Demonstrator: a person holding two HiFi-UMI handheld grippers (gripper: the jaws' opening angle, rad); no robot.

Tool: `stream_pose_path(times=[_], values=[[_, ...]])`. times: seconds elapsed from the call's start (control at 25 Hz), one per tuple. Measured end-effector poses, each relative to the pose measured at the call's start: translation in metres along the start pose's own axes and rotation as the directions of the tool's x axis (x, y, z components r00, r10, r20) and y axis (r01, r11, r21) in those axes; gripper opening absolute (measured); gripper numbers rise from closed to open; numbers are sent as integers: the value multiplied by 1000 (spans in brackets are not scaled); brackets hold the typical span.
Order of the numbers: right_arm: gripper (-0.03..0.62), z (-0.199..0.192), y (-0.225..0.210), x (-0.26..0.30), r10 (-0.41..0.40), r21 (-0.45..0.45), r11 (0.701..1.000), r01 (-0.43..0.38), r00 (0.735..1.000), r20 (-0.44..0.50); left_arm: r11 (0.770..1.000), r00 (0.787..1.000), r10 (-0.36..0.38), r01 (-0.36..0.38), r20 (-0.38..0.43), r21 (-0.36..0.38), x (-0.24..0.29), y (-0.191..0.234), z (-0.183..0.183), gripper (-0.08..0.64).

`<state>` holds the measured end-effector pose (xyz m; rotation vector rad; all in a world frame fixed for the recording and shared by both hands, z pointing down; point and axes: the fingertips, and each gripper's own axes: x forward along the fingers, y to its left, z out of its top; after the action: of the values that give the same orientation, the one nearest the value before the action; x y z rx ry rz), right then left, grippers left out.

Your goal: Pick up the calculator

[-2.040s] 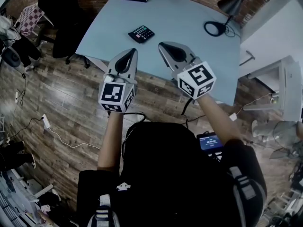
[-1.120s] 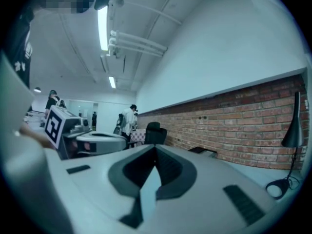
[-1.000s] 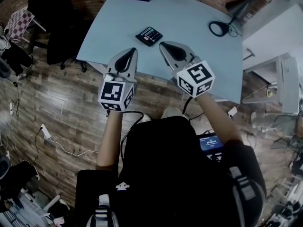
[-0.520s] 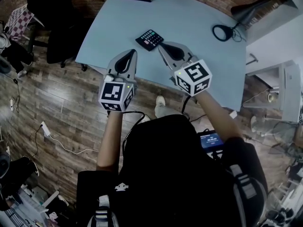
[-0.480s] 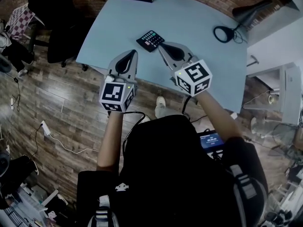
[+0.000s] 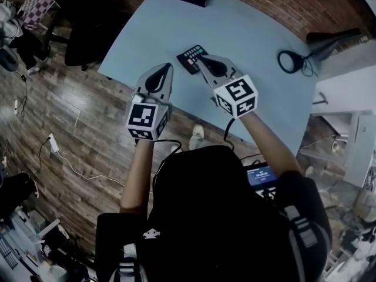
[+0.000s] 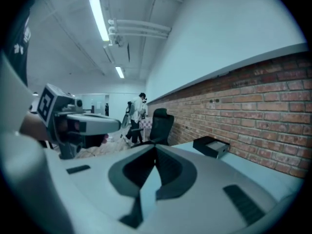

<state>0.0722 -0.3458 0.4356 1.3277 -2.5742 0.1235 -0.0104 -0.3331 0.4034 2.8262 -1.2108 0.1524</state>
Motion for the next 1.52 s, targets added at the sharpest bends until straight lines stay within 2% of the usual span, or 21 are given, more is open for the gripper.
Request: stream_pose_path(times=[0.2,0.36,0.52,0.64,0.72,0.8,0.96,1.12,1.24,1.4,1.52], values=[[5,-38,-4,27,24,-26,999,-26,996,-89,999,998,34,-35,-51,-23,8,8,-15,8],[5,-82,-8,53,44,-23,999,-50,979,-199,998,996,49,-52,-76,-31,15,14,-23,8],[6,-128,-13,77,29,-55,997,-50,945,-325,997,996,72,-72,-57,-2,21,23,-19,8],[10,-159,-17,87,11,-87,995,-50,918,-397,995,993,95,-96,-75,-16,20,30,-22,8],[63,-176,-16,93,14,-89,994,-59,899,-438,994,992,109,-110,-59,-14,19,35,-17,8],[64,-189,-13,98,15,-96,993,-68,880,-474,992,992,124,-125,-34,-16,19,39,-11,8],[131,-211,-8,111,2,-153,983,-101,840,-542,992,992,127,-128,-26,-14,21,39,-10,8],[194,-237,-13,125,-37,-204,973,-110,794,-606,991,991,132,-132,-36,-11,20,40,-12,8],[196,-257,-15,127,-84,-252,962,-108,761,-644,990,989,138,-140,-54,-23,17,41,-17,8],[195,-262,-18,134,-181,-381,919,-101,750,-636,989,989,145,-146,-42,-31,16,43,-15,8],[195,-266,-19,136,-228,-427,899,-92,736,-637,989,989,143,-144,-30,-38,16,41,-12,8]])
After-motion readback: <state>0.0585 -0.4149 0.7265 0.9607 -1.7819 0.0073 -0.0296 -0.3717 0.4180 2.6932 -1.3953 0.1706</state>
